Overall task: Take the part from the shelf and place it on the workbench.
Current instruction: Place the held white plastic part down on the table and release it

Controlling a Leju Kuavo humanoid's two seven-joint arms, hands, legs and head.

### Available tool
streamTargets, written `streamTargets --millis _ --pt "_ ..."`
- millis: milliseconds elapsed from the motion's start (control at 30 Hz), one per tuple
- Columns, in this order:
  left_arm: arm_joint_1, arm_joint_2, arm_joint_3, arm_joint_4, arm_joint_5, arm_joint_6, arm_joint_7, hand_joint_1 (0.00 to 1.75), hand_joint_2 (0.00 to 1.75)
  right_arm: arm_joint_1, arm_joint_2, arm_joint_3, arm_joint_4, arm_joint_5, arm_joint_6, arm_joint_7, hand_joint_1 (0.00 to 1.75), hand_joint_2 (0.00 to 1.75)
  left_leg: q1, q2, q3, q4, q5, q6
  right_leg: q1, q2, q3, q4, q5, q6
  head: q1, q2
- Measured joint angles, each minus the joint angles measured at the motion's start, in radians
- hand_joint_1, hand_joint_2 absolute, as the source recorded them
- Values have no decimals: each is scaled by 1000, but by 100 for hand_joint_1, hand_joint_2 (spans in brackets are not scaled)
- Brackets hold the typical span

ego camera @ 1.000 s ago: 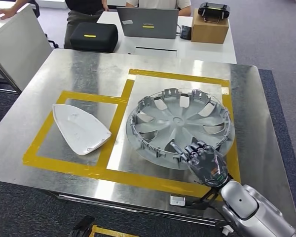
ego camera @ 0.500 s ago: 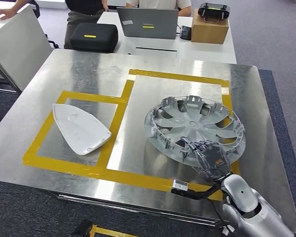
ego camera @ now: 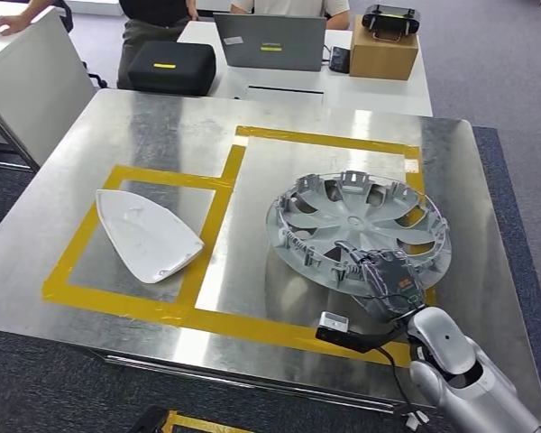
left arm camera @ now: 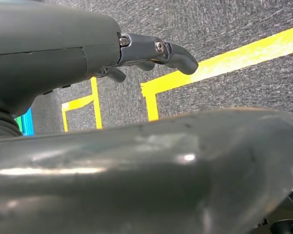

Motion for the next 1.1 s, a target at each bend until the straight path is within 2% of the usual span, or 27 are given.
streamTargets --millis 433,600,667,733,800,933,1100 --pt "1 0 0 0 0 0 0 0 0 0 1 -5 -3 -7 2 -5 175 175 0 0 0 0 0 0 0 0 0 0 0 0 0 0" --pt "1 0 0 0 8 -1 -4 0 0 -4 3 -3 -13 -63 34 -51 175 175 0 0 0 0 0 0 0 0 0 0 0 0 0 0" --pt "1 0 0 0 16 -3 -9 0 87 -9 4 1 -18 -103 62 -70 87 175 0 0 0 0 0 0 0 0 0 0 0 0 0 0" --pt "1 0 0 0 22 -7 -11 0 87 -13 6 4 -23 -131 82 -81 0 175 0 0 0 0 0 0 0 0 0 0 0 0 0 0" --pt "1 0 0 0 29 -12 -13 0 0 -18 7 8 -27 -148 96 -90 0 175 0 0 0 0 0 0 0 0 0 0 0 0 0 0" --pt "1 0 1 0 51 -19 -21 0 0 -38 9 25 -36 -220 175 -91 0 175 0 0 0 0 0 0 0 0 0 0 0 0 0 0" --pt "8 1 2 0 73 -12 -32 0 0 -78 17 43 -41 -403 322 -30 0 175 0 0 0 0 0 0 0 0 0 0 0 0 0 0"
